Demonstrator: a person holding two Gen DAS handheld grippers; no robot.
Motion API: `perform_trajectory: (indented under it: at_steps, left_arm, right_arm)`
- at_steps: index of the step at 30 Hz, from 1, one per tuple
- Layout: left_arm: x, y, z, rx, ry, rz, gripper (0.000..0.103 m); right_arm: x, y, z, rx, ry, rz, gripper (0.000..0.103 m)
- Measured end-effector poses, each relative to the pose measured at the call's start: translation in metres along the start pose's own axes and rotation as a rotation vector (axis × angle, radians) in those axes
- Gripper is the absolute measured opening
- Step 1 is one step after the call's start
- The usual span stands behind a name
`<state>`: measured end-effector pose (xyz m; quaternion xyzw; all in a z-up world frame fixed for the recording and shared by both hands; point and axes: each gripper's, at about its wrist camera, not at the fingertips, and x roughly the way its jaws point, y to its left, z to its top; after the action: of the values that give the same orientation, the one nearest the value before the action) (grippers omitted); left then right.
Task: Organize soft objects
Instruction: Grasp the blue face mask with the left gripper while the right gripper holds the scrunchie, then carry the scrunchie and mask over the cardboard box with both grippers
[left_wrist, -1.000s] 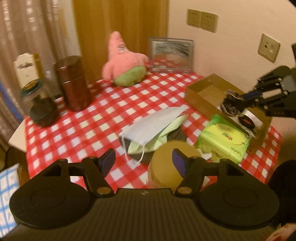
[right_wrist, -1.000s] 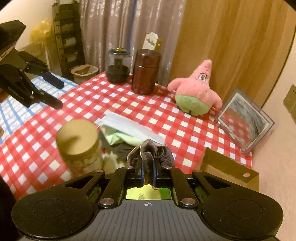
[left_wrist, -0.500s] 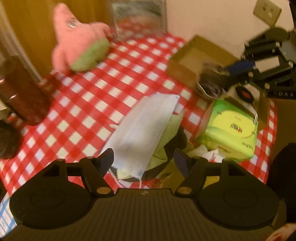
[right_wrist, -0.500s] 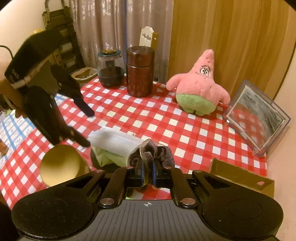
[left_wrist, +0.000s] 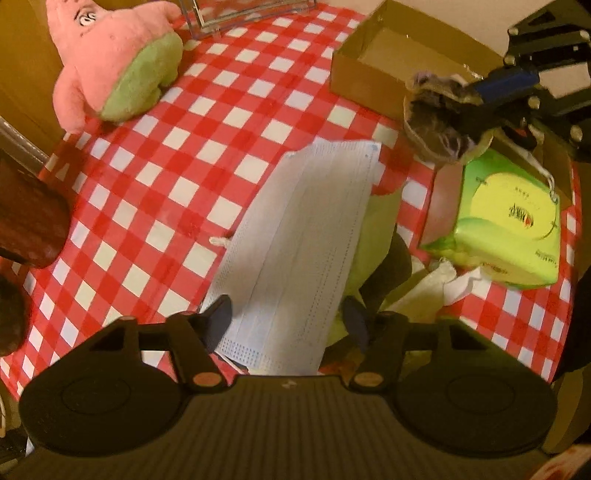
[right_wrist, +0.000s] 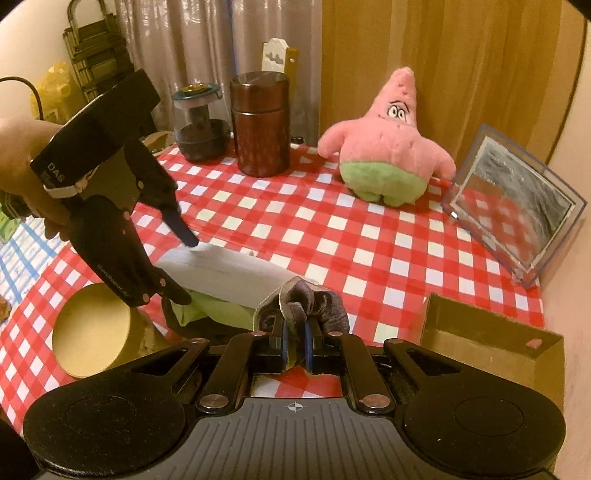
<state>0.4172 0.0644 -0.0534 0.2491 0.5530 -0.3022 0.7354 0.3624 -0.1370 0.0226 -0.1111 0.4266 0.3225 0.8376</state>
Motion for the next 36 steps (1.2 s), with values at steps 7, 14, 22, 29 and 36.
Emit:
perform_trajectory:
  at_steps: [7, 14, 22, 29, 36]
  left_arm:
    - [0.000, 0.002, -0.008, -0.036, 0.008, -0.005, 0.024]
    - [-0.022, 0.006, -0.012, -0.107, -0.034, -0.004, 0.003]
    - [-0.070, 0.006, -0.006, -0.209, -0.141, 0.033, 0.000]
    - [-0.114, -0.018, 0.013, -0.231, -0.218, 0.046, 0.000]
    - [-0.138, -0.061, 0.041, -0.218, -0.285, 0.024, 0.000]
  right_arm:
    - [-0.006, -0.001, -0.003, 0.019, -0.011, -0.003, 0.009]
    - [-0.021, -0.001, -0.007, 0.038, -0.028, -0.011, 0.009]
    - [-0.056, -0.003, -0.012, 0.066, -0.069, -0.035, 0.009]
    - [-0.100, -0.016, -0.026, 0.106, -0.105, -0.073, 0.009]
    - [-0.139, -0.044, -0.049, 0.176, -0.133, -0.126, 0.009]
